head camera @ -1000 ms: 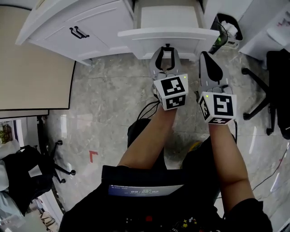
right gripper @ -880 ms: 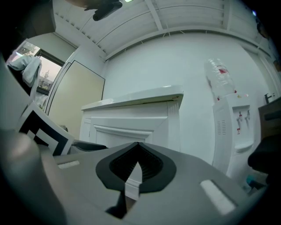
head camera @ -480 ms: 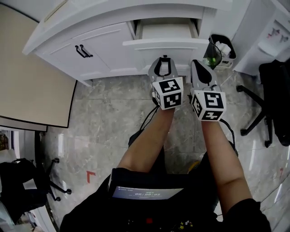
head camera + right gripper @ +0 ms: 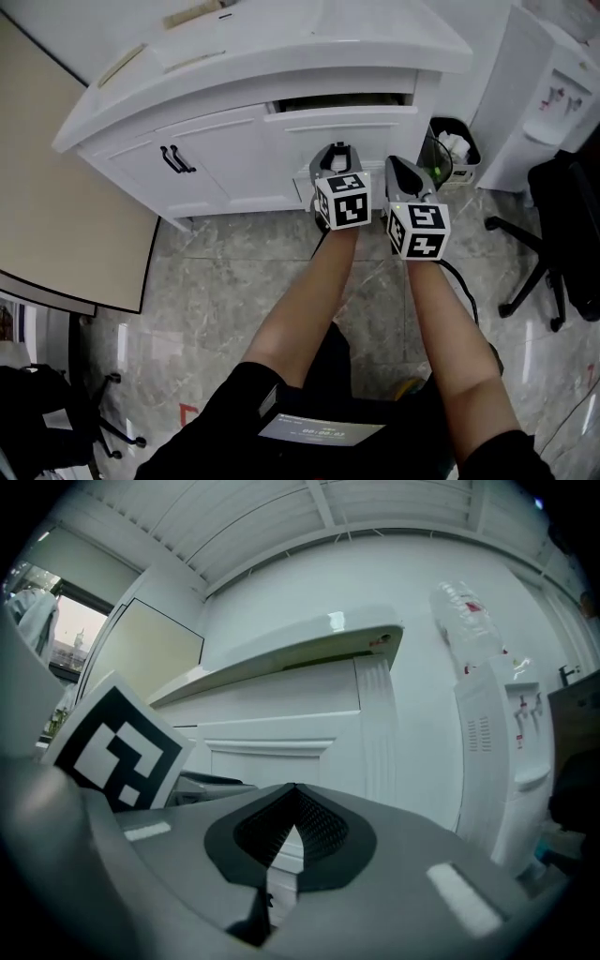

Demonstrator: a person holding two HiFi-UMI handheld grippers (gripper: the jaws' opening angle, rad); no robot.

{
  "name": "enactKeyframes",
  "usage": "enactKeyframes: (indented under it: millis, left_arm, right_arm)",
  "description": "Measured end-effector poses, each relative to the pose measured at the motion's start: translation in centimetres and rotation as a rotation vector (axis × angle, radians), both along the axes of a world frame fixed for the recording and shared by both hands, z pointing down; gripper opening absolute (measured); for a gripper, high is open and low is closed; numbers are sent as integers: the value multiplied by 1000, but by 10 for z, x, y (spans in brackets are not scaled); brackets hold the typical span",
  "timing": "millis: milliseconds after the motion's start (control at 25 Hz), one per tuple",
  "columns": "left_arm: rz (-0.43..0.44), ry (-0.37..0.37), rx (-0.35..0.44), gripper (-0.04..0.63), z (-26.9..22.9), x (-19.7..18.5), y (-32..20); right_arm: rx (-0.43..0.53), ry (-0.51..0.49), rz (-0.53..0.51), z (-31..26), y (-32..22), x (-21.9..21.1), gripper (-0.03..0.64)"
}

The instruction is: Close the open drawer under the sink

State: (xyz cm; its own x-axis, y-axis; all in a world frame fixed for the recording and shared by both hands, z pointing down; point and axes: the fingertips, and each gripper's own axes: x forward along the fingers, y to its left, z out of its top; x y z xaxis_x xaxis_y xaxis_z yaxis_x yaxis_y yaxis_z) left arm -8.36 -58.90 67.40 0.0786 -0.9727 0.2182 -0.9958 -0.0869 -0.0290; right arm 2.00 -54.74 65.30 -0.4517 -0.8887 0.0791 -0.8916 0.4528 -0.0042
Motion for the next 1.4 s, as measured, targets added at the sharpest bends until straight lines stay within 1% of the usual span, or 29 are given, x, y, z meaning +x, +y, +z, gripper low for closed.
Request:
enactKeyframes:
  millis: [160,280,360,480,560,720,760,800,840,920,1000,1120,1240,1400]
  left_arm:
    - [3,-14,10,126,-3,-1,-22]
    - [5,-2,-9,124,-3,-5,-39]
    - [0,-1,-20,131,-2,-6,-45]
    - [7,-5,-14,130,-2,-6,-46]
    - [25,-6,1,132,-4,-5,-45]
    - [20,35,71,132,-11,-5,-18]
    - [15,37,91,115,-15,-6,-7]
    - [13,34,109,46,-19,-5,5]
    - [19,29,122,0,-23,-3,17]
    - [37,21,128,0,-32,5,41]
    - [28,11,133,0,-56,10,59]
    - [30,4,147,0,-121,23,84]
    - [59,-11,145,0,-204,34,121]
    - [102,-32,141,0,-329,38,171]
  right_arm:
    - [1,-10,5,-2,-12,0,24]
    - [9,-7,0,-5,-13,-3,24]
    - [7,-6,1,-4,-11,-2,24]
    - [3,-7,3,-4,-9,0,23]
    - [8,-8,1,-6,-7,1,24]
    - [32,-9,-24,-14,5,0,25]
    - [39,-4,-33,-17,9,0,25]
    - [43,-1,-39,-18,13,1,25]
    - [42,-1,-44,-19,18,3,25]
    - [32,-18,-46,-27,26,8,25]
    - [35,-42,-37,-50,31,14,25]
    - [27,-58,-35,-105,44,19,24]
    - [-2,-32,-51,-173,74,16,25]
    - [-25,-14,-54,-294,121,19,24]
